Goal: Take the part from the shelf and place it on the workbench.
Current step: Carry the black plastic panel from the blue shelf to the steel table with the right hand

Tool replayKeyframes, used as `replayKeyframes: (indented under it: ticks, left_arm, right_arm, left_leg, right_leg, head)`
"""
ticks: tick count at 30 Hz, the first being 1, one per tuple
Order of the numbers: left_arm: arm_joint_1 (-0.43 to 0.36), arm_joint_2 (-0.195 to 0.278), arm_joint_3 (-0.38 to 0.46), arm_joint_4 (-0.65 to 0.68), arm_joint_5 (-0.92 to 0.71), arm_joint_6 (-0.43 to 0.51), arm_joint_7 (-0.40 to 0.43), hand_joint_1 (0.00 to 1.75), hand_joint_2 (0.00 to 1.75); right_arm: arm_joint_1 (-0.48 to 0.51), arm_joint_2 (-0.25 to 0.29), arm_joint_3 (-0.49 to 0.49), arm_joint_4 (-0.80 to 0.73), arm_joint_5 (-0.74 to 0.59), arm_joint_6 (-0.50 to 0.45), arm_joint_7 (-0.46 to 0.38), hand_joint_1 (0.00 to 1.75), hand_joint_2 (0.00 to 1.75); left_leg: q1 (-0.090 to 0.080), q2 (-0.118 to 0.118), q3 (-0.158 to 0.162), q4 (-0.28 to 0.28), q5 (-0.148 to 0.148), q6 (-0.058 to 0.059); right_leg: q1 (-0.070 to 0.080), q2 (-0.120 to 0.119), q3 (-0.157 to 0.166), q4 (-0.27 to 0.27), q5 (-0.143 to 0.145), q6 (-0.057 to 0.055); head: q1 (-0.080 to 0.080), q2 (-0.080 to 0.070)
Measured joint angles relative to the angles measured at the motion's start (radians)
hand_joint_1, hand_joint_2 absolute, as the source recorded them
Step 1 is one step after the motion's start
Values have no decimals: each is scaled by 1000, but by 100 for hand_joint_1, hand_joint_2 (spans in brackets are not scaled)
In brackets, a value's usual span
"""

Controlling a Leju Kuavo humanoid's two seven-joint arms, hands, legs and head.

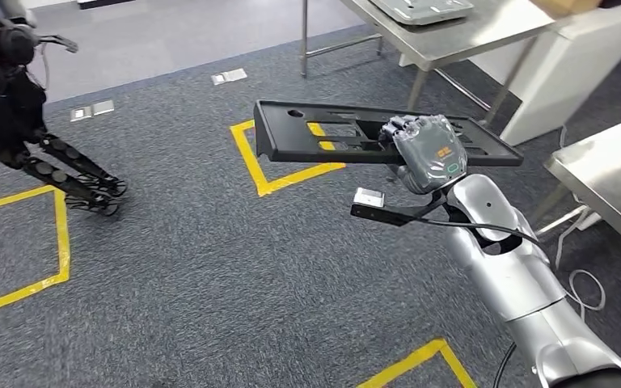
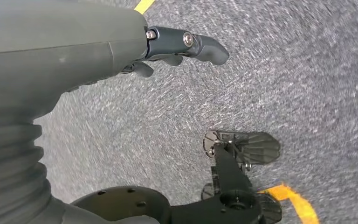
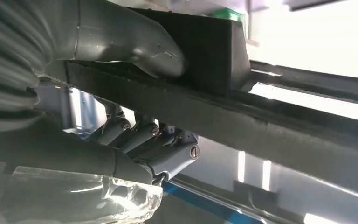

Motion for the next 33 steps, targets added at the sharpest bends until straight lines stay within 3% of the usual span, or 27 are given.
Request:
replayKeyframes:
  ticks: [1,2,4,6,7,8,9,11,13,14,15,16,17,19,21,23,24,26,27,28,30,31,33]
  left_arm:
    - [0,0,0,0,-4,0,2,0,175]
    - [-1,-1,0,0,-7,0,3,0,175]
    - [-3,-1,-1,0,-14,1,6,0,175]
    - [-4,1,-1,-1,-19,1,8,0,175]
    - [-5,0,-1,-1,-20,1,8,0,175]
    - [-7,-1,-1,-1,-22,1,9,0,175]
    - [-10,-1,-1,-1,-23,1,8,0,175]
    - [-13,0,-1,-2,-25,1,7,0,175]
    - [-11,-1,-1,-1,-27,2,5,0,175]
    - [-10,-1,-1,-1,-28,2,5,0,175]
    - [-9,-1,-1,-1,-29,2,5,0,175]
    - [-8,-1,-1,0,-29,3,5,0,175]
    - [-8,0,-1,0,-29,4,5,0,175]
    - [-8,2,-1,0,-26,7,5,0,175]
    - [-6,4,-1,0,-22,9,3,0,175]
    - [-6,4,-1,0,-21,10,2,0,175]
    - [-7,3,-1,0,-21,10,1,0,175]
    - [-6,1,0,0,-21,10,0,0,175]
    - [-6,1,0,0,-21,10,-1,0,175]
    - [-5,0,0,0,-21,10,-2,0,175]
    - [-3,-2,1,0,-21,10,-2,0,175]
    - [-3,-3,1,0,-21,10,-2,0,175]
    - [-3,-6,2,0,-20,11,-4,0,175]
  right_arm:
    - [3,0,-2,1,3,0,0,152,175]
    - [4,0,-4,2,5,0,1,152,175]
    - [3,1,-11,3,11,0,3,152,175]
    - [1,3,-15,5,16,0,5,152,175]
    - [1,2,-18,6,17,0,6,152,175]
    - [0,0,-22,7,18,-1,6,152,175]
    - [-1,-1,-26,8,18,-1,7,152,175]
    - [-5,-1,-33,10,18,-3,7,152,175]
    - [-6,3,-34,11,18,-3,8,152,175]
    - [-5,5,-34,12,18,-3,9,152,175]
    - [-3,6,-33,13,19,-3,8,152,175]
    - [-1,7,-33,14,19,-4,8,152,175]
    - [-1,8,-33,14,19,-4,7,152,175]
    - [-2,10,-34,15,20,-6,5,152,175]
    - [-3,14,-34,18,21,-6,3,152,175]
    - [-5,16,-34,22,22,-6,0,152,175]
    - [-7,15,-36,23,22,-6,-2,152,175]
    - [-18,15,-38,27,20,-6,-6,152,175]
    - [-24,16,-38,31,18,-7,-8,152,175]
    - [-27,17,-37,34,16,-8,-11,152,175]
    - [-26,19,-35,42,14,-11,-13,152,175]
    - [-25,20,-33,47,14,-11,-13,152,175]
    - [-27,21,-32,53,13,-12,-13,152,175]
  left_leg:
    - [0,14,-1,1,-1,-2]
    - [1,27,-1,2,-2,-5]
    - [-3,49,-2,8,-8,-19]
    - [-9,70,1,14,-14,-34]
    - [-8,82,3,14,-15,-40]
    - [-4,90,6,15,-17,-47]
    - [1,81,3,26,-27,-53]
    - [9,29,-29,109,-82,-62]
    - [11,-20,-94,259,-157,-66]
    - [11,-28,-121,318,-177,-66]
    - [11,-31,-135,343,-177,-65]
    - [10,-34,-128,325,-157,-60]
    - [10,-40,-104,270,-123,-53]
    - [8,-90,-34,120,-56,-31]
    - [4,-124,4,42,-35,-15]
    - [2,-102,10,26,-31,-7]
    - [3,-90,14,14,-23,-3]
    - [6,-62,21,-9,-8,3]
    - [5,-48,20,-13,-5,4]
    - [5,-34,18,-13,-4,5]
    - [6,-5,14,-13,-4,2]
    - [7,10,13,-11,-5,-1]
    - [11,34,13,-4,-10,-14]
  right_leg:
    - [-5,-7,19,-32,14,12]
    - [-9,-21,59,-101,38,23]
    - [-8,-67,138,-238,77,31]
    - [-2,-81,165,-288,91,20]
    - [3,-68,165,-288,95,12]
    - [-1,-54,163,-290,98,3]
    - [-4,-42,165,-293,102,-7]
    - [-11,-21,169,-300,109,-27]
    - [-6,2,169,-300,111,-36]
    - [-2,16,169,-300,112,-37]
    - [1,30,169,-300,112,-38]
    - [5,45,169,-299,114,-39]
    - [7,59,169,-299,114,-40]
    - [11,84,168,-298,117,-38]
    - [11,107,161,-297,123,-30]
    - [11,130,152,-301,131,-17]
    - [13,122,144,-296,130,-13]
    - [18,69,105,-233,99,-16]
    - [16,35,72,-170,71,-21]
    - [14,17,35,-93,41,-22]
    - [5,3,-10,6,10,-11]
    - [-1,-3,-2,-2,16,1]
    - [-14,-33,72,-129,61,28]
  head:
    - [1,0]
    - [1,0]
    - [2,0]
    - [0,0]
    - [-1,0]
    - [-1,0]
    - [-2,0]
    - [-4,0]
    - [-7,0]
    - [-8,0]
    - [-8,0]
    - [-8,0]
    - [-8,0]
    - [-7,0]
    - [-8,0]
    - [-8,0]
    - [-8,0]
    - [-3,0]
    - [-1,0]
    - [0,0]
    - [1,0]
    - [2,0]
    - [2,0]
